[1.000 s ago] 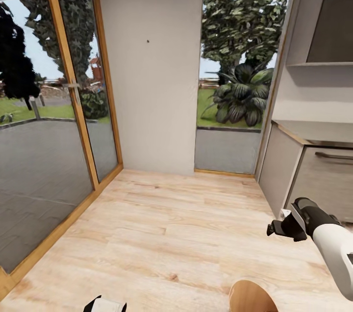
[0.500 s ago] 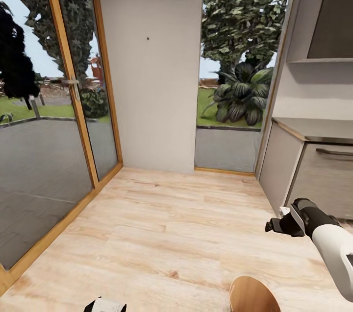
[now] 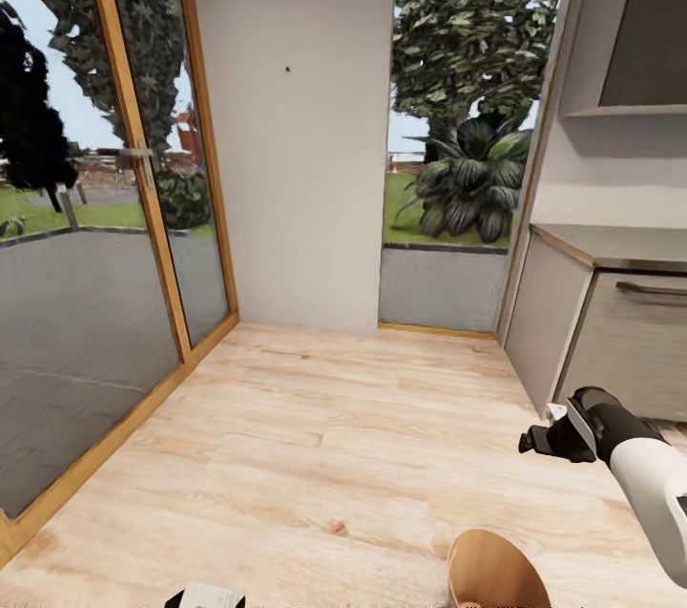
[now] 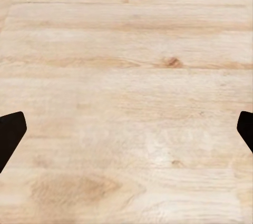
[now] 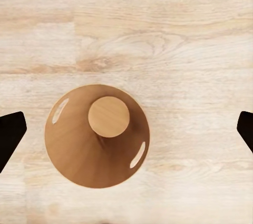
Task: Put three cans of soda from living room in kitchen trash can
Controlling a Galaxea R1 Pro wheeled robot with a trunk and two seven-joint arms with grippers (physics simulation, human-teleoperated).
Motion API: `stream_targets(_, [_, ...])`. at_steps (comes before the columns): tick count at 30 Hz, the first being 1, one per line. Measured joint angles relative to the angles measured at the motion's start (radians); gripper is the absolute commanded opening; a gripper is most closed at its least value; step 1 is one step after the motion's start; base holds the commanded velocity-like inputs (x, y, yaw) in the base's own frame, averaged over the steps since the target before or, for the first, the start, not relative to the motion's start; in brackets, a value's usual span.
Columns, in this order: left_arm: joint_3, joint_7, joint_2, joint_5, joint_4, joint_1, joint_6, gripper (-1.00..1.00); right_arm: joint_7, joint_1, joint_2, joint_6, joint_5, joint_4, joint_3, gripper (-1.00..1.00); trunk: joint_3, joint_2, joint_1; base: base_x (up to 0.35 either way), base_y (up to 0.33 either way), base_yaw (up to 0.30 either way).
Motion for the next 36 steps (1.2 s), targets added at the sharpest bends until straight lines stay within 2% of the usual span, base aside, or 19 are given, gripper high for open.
stream_targets(4, [0.001,0.000,0.001,0.001,0.000,0.000,0.000,1.00,-0.001,0.000,0.000,0.000,0.000,0.000,0.000,1.00,-0.013,-0.028,0.015,0.000,0.000,0.000])
stream_targets(12, [0.002,-0.001,0.001,0.000,0.000,0.000,-0.005,1.00,-0.003,0.000,0.001,-0.001,0.000,0.000,0.034,1.00,-0.038,-0.084,0.046,0.000,0.000,0.000])
stream_targets(36, [0.001,-0.002,0.001,-0.003,0.001,-0.001,-0.005,1.00,-0.004,0.000,0.009,-0.003,0.000,0.001,0.041,1.00,-0.113,-0.252,0.138,0.000,0.000,0.000])
